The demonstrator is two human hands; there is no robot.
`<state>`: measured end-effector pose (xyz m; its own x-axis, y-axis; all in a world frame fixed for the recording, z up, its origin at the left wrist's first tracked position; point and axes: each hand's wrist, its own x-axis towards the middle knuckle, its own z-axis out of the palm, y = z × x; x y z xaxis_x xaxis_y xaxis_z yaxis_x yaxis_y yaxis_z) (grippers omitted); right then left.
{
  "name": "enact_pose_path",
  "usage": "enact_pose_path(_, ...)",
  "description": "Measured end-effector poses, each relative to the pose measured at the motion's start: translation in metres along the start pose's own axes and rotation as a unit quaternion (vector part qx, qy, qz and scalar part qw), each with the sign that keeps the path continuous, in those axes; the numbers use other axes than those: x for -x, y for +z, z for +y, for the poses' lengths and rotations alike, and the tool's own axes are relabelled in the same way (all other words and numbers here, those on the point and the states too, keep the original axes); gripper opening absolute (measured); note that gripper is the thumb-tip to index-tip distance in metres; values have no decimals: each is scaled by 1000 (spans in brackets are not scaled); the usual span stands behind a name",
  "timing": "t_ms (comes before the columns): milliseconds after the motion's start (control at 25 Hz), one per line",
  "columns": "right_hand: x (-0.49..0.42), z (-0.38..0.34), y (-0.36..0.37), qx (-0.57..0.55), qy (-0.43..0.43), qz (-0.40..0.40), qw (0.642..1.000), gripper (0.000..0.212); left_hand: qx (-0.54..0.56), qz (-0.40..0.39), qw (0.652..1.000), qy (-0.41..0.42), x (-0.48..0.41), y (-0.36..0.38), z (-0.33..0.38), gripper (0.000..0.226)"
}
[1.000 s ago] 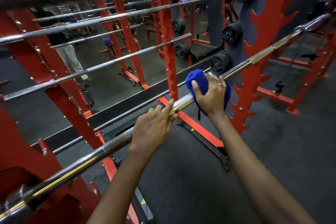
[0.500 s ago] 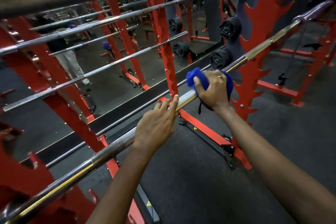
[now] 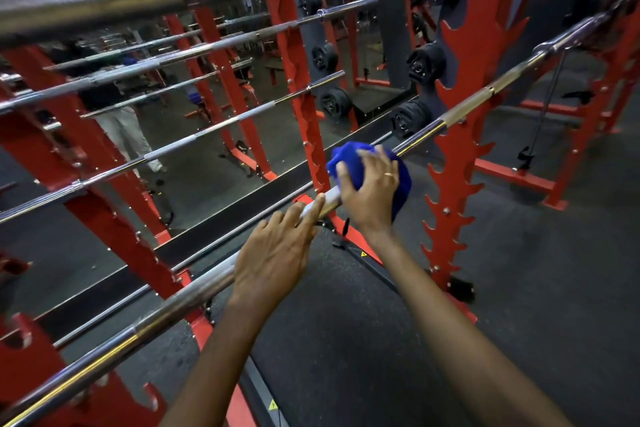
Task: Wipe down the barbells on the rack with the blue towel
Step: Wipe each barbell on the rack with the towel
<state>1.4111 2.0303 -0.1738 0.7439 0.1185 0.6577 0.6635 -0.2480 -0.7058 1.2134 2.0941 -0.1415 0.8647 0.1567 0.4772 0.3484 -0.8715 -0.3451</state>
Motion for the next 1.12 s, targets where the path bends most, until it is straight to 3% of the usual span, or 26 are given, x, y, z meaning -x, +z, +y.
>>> enact_pose_path(80, 11, 6, 1, -18, -44, -27, 999, 50, 6, -7, 1000, -3, -1, 0, 0, 63)
enact_pose_path(160, 4, 12, -3, -98, 55, 9, 994, 58, 12, -20, 1000, -6, -3, 0, 1, 67)
enact_pose_path(240, -6, 1, -2, -215, 185, 49, 958, 59, 13, -26, 999, -13, -3, -1, 2, 70)
enact_pose_path(280, -10, -10, -1, -288, 246, 70, 923, 55, 16, -25, 999, -13, -3, -2, 1, 70)
enact_pose_path(360, -6, -23, 2, -426, 399, 85, 808, 55, 23, -22, 999, -8, -4, -3, -1, 70)
enact_pose_path(440, 6, -26, -2, -523, 511, 31, 682, 67, 17, -15, 1000, -9, -3, -3, 1, 65)
enact_pose_path(480, 10, -28, -4, -562, 525, 5, 639, 70, 14, -9, 1000, -16, -4, -3, 3, 62)
enact_pose_path(600, 7, -34, -2, -618, 549, -25, 562, 59, 2, 1, 999, -33, -5, -3, 5, 57)
enact_pose_path(680, -1, -38, 2, -621, 562, -44, 545, 52, 12, -1, 999, -36, -5, -5, 5, 56)
enact_pose_path(720, -2, -35, 5, -611, 566, -29, 552, 52, 20, -5, 999, -36, -5, -5, 5, 55)
enact_pose_path(760, -1, -32, 6, -570, 554, -1, 606, 54, 22, -7, 999, -37, -4, -5, 4, 55)
enact_pose_path(840, 14, -28, 4, -443, 474, 99, 755, 54, 16, -15, 999, -39, -5, -5, 5, 56)
enact_pose_path(880, 23, -31, 4, -375, 384, 132, 834, 54, 21, -24, 999, -41, -6, -5, 6, 57)
enact_pose_path(960, 40, -34, 8, -214, 221, 72, 949, 60, 43, -36, 997, -53, -7, -4, 7, 57)
enact_pose_path(1040, 35, -19, 4, -73, 66, 7, 995, 61, 70, -56, 994, -68, -9, -8, 5, 56)
enact_pose_path(1120, 0, 6, -6, 21, -34, -11, 999, 56, 100, -94, 987, -79, -21, -7, 6, 55)
